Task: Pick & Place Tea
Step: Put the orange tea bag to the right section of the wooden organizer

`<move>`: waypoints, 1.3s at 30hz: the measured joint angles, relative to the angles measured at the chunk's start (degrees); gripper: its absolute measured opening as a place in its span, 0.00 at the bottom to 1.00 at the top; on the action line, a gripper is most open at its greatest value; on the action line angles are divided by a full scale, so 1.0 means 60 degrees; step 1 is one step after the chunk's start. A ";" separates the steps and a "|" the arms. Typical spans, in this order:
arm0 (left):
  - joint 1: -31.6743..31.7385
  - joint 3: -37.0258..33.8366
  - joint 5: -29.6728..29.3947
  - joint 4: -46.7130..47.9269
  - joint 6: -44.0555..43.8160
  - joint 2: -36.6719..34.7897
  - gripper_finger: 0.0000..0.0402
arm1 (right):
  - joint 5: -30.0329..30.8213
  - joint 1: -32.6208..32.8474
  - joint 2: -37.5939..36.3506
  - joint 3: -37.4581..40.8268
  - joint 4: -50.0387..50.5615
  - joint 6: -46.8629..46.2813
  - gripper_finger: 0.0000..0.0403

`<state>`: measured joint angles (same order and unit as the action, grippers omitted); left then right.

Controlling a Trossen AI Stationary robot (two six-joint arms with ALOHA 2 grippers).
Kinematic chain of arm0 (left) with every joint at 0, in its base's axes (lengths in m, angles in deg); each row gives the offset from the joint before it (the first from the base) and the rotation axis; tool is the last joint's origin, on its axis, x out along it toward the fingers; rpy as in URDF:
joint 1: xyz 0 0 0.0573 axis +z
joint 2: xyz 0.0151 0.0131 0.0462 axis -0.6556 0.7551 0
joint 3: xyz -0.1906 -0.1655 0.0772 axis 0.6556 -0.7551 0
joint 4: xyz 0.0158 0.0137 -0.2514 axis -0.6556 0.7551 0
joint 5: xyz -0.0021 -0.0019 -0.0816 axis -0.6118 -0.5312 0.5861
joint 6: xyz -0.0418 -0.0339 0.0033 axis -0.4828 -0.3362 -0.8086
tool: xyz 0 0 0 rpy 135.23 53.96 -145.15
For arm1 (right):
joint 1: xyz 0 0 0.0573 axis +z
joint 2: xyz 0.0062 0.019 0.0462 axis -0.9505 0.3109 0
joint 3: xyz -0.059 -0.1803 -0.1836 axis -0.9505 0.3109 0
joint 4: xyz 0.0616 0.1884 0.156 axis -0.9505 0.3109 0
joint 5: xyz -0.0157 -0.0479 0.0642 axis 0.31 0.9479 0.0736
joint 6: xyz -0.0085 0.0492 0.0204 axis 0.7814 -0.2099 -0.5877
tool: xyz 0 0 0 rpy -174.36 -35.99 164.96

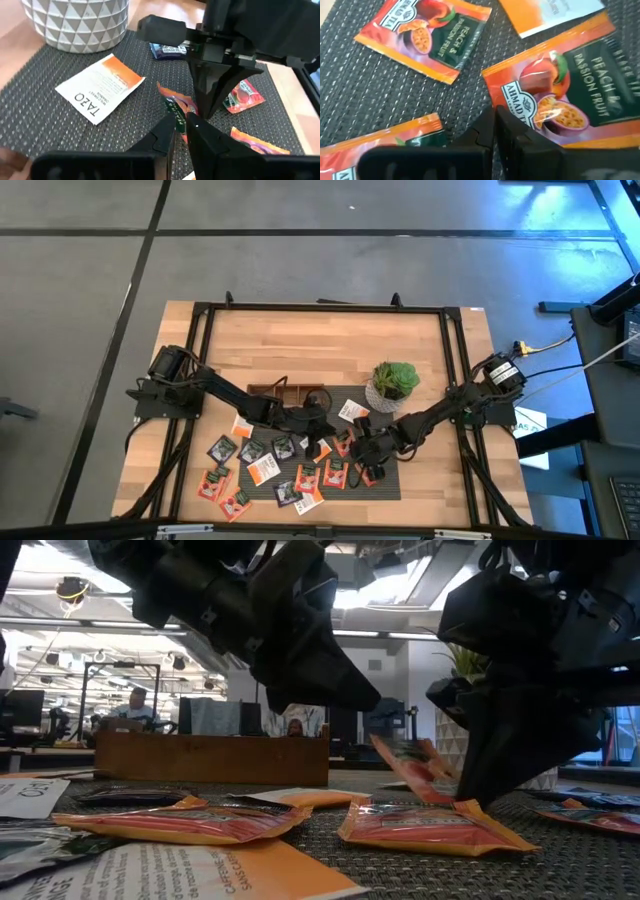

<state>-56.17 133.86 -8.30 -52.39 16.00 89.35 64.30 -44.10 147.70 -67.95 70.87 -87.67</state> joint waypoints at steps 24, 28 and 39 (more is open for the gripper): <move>0.0310 -0.0007 0.0456 0.0364 -0.2051 0.0000 0.33 | 0.0002 0.0000 0.0015 0.0025 0.0018 0.0033 0.05; 0.0301 -0.0008 0.0435 0.0363 -0.2557 0.0000 0.37 | 0.0002 0.0000 0.0015 0.0029 0.0011 0.0033 0.05; 0.0302 -0.0007 0.0429 0.0271 -0.3048 -0.0004 0.38 | 0.0082 0.0000 0.0022 0.0033 0.0004 0.0034 0.05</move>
<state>-54.36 133.82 -5.73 -50.76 -2.28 89.33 64.79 -44.10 147.83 -67.75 70.90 -87.47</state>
